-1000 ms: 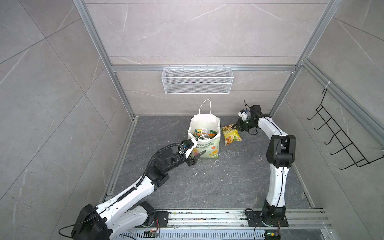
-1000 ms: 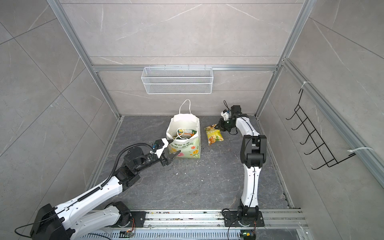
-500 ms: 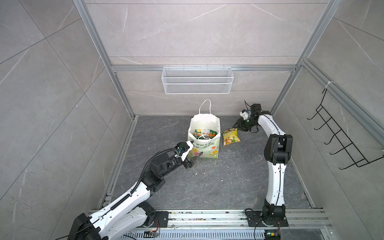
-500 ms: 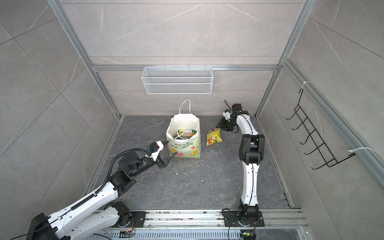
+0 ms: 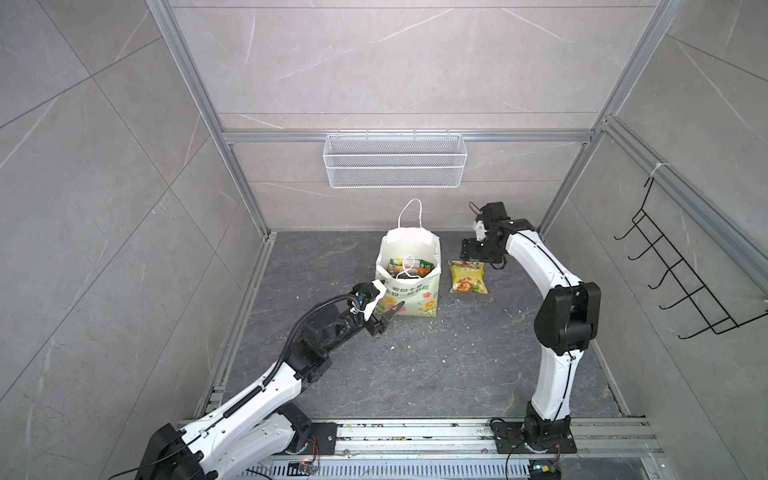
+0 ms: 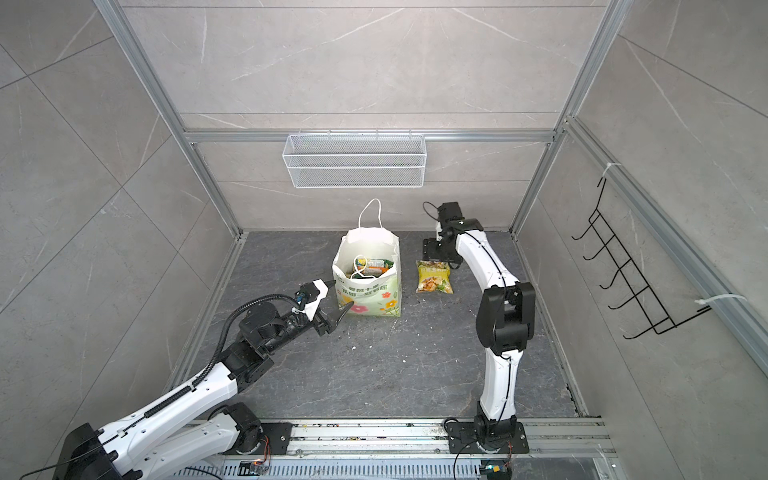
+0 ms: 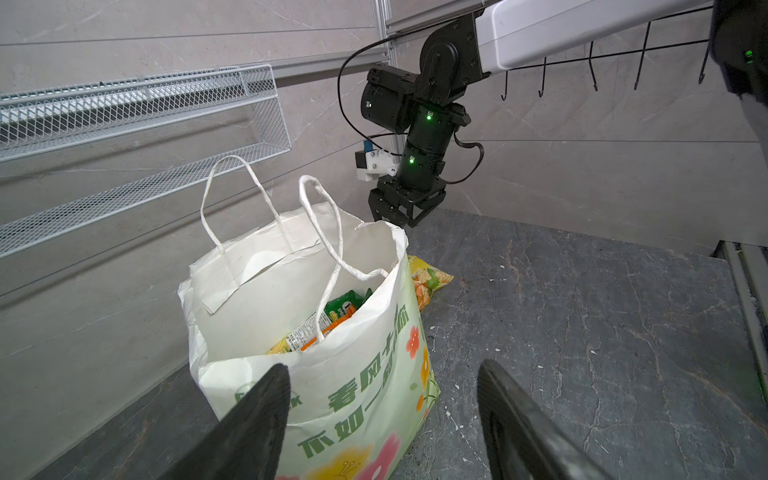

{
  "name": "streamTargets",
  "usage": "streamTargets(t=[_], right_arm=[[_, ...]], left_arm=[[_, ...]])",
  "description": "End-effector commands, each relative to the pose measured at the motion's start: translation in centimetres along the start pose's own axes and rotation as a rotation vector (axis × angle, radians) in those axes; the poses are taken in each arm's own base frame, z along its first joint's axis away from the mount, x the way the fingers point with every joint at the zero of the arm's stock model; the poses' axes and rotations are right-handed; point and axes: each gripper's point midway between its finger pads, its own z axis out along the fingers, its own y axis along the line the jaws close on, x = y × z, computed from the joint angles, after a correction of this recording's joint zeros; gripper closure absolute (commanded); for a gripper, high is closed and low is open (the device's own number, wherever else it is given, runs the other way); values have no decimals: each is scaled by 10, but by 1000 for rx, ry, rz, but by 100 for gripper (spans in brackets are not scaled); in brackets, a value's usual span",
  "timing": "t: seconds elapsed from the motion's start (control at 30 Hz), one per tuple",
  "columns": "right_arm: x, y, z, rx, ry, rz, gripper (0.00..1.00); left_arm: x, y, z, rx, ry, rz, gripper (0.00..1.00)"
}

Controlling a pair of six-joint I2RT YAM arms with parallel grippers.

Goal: Take the snacks out of the paper bag
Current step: 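Raise the right gripper off the yellow bag while the left releases the rim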

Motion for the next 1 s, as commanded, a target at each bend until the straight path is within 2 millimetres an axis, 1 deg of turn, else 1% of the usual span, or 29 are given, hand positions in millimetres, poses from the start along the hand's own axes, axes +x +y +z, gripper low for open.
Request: streamTargets(t=[0.0,0.07,0.17,0.27,0.33,0.4,0.47,0.57,0.6,0.7,0.77,0.83,0.9,0.97], right_arm=[[13,-16,8,129,22,27,19],[18,-20,18,157,26,33,17],[26,-19,33,156,64,32,17],[30,-19,48,156,76,32,19],[31,-23,57,171,81,29,20],[32,-25,65,180,100,30,22],[34,-23,73,161,105,35,25],[32,-19,85,143,109,37,26],[33,-21,88,149,122,39,27],[35,-21,91,151,140,46,30],[31,-19,83,144,126,46,30],[22,-17,64,134,92,47,29],[8,-12,33,111,30,49,28],[-11,-3,-4,68,-52,41,27]], left_arm=[[-16,6,0,-24,-35,28,26],[-17,3,0,-8,-36,37,26],[-16,6,1,-21,-36,41,26],[-22,8,1,-27,-44,30,26],[-28,11,-4,-52,-67,29,27],[-36,18,-9,-93,-97,20,28],[-49,21,-16,-107,-127,22,29],[-62,24,-24,-120,-151,33,29],[-67,27,-27,-130,-158,36,29],[-82,40,-34,-141,-164,9,29],[-91,55,-40,-148,-168,-36,29],[-93,71,-43,-155,-163,-75,29],[-93,87,-43,-163,-157,-128,29],[-88,101,-40,-158,-144,-179,28]])
